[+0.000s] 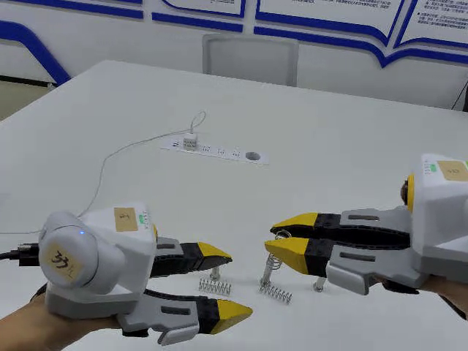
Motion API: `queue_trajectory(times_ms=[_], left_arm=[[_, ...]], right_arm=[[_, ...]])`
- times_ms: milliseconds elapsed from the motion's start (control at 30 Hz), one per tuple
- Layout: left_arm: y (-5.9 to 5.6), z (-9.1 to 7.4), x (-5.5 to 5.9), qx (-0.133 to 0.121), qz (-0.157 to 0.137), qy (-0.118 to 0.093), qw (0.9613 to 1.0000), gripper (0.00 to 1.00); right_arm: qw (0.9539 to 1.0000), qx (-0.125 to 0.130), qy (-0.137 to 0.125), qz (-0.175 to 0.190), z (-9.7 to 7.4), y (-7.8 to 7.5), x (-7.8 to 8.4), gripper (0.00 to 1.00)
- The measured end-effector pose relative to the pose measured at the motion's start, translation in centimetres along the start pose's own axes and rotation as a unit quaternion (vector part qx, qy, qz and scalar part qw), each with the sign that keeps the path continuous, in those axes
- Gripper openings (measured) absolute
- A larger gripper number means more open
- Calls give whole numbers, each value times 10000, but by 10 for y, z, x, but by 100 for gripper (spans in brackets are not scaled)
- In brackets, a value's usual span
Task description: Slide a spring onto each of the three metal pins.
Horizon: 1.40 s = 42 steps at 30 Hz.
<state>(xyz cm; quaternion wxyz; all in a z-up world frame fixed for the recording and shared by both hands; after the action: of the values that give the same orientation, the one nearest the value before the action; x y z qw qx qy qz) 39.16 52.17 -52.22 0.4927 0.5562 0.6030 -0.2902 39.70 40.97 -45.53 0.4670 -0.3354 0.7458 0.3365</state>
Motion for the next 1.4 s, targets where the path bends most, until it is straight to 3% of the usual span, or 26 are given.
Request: queue_trajectory(times_ms=[300, 500, 600, 833, 1200, 1400], left_arm=[[9, -12, 16, -224, -201, 177, 9994, 55], [17, -20, 25, -452, -336, 258, 9981, 62], [19, -21, 31, -566, -423, 398, 9967, 69], [18, -24, 42, -615, -474, 531, 9956, 78], [26, -34, 58, -893, -672, 785, 9906, 89], [26, -36, 60, -973, -727, 799, 9894, 93]], right_arm=[[9995, 289, 29, 97, -7, -19, 5, 11], [9974, 609, -197, 324, -16, -39, 2, 11], [9958, 769, -286, 413, -20, -49, 1, 11], [9921, 1039, -372, 592, -27, -67, 5, 11], [9833, 1546, -275, 918, -39, -98, 30, 11], [9785, 1756, -203, 1064, -39, -111, 44, 11]])
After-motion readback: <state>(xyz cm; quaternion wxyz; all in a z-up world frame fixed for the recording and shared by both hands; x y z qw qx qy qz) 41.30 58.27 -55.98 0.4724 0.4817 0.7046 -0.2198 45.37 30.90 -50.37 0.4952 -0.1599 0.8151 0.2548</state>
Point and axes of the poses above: the centre of the closed fingertips' face, and the gripper's own axes: z roughly forward along the fingers, y roughly to its left, x roughly out of its underside, the point moved 5 cm from there along -z, roughly backward along the fingers, and after that the axes turned 13 degrees about z, right-handed, at the moved point
